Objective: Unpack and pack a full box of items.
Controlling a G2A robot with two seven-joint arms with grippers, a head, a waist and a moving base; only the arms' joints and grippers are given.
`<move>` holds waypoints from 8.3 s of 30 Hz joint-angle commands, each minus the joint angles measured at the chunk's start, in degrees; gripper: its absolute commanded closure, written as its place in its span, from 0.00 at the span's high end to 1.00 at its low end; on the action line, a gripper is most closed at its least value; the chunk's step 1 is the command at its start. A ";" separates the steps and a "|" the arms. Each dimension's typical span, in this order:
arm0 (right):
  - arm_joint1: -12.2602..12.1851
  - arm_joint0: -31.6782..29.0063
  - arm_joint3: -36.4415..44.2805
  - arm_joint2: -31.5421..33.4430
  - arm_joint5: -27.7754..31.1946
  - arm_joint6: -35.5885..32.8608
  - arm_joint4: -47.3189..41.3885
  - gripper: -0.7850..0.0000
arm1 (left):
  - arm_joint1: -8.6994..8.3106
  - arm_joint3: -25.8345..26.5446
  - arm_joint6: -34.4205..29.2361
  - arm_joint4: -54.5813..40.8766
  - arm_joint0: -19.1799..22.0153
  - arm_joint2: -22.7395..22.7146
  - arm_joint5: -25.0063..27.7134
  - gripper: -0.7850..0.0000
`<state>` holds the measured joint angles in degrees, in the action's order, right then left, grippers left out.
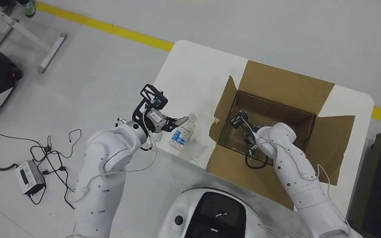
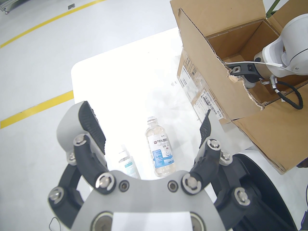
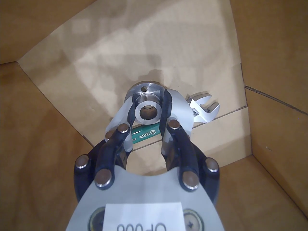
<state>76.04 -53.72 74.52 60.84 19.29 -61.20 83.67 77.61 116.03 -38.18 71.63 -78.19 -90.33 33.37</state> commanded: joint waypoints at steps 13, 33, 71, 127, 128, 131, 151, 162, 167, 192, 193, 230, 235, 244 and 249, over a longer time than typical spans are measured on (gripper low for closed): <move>-1.14 -4.78 14.12 3.89 -1.42 -1.30 1.57 0.00 | 0.00 0.00 0.00 0.00 0.00 0.00 0.00 1.00; -4.57 -34.93 60.12 30.60 -5.80 4.38 5.43 0.00 | 0.00 0.00 0.00 0.00 0.00 0.00 0.00 1.00; -5.80 -43.88 60.12 70.73 1.72 7.08 -24.05 0.00 | 0.00 0.00 0.00 0.00 0.00 0.00 0.00 1.00; -4.87 -60.52 43.13 51.46 -1.83 11.23 -5.17 0.00 | 0.00 0.00 0.00 0.00 0.00 0.00 0.00 1.00; -4.86 -60.74 42.84 51.20 -1.61 11.31 -5.48 0.00 | 0.00 0.00 0.00 0.00 0.00 0.00 0.00 1.00; -4.90 -60.78 41.62 49.92 -0.97 11.76 -4.84 0.00 | 0.00 0.00 0.00 0.00 0.00 0.00 0.00 1.00; -4.99 -57.36 35.76 43.53 -3.08 15.93 -1.03 0.00 | 0.00 0.00 0.00 0.00 0.00 0.00 0.00 1.00; -5.23 -56.22 34.34 43.13 -3.18 15.62 -0.46 0.44 | 0.00 0.00 0.00 0.00 0.00 0.00 0.00 1.00; -5.41 -57.51 36.88 44.67 -2.32 14.87 -1.22 0.65 | 0.00 0.00 0.00 0.00 0.00 0.00 0.00 1.00; -6.73 -69.90 60.12 83.99 21.10 22.59 -47.22 0.00 | 0.00 0.00 0.00 0.00 0.00 0.00 0.00 1.00; -7.09 -68.77 60.12 82.50 21.45 22.18 -48.49 0.00 | 0.00 0.00 0.00 0.00 0.00 0.00 0.00 1.00; -9.59 -33.61 57.05 24.92 -31.49 -0.66 -11.48 0.00 | 0.00 0.00 0.00 0.00 0.00 0.00 0.00 1.00; -8.61 -27.65 45.70 19.24 -37.06 1.93 -11.47 0.00 | 0.00 0.00 0.00 0.00 0.00 0.00 0.00 1.00; -6.34 -16.29 29.02 7.12 -42.70 -0.23 -8.67 0.00 | 0.00 0.00 0.00 0.00 0.00 0.00 0.00 1.00; -5.18 -13.09 22.53 4.78 -46.08 -0.99 -10.60 0.00 | 0.00 0.00 0.00 0.00 0.00 0.00 0.00 1.00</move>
<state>70.62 -67.55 98.64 65.74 -25.85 -61.81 74.45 77.61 116.03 -38.18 71.63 -78.19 -90.33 33.37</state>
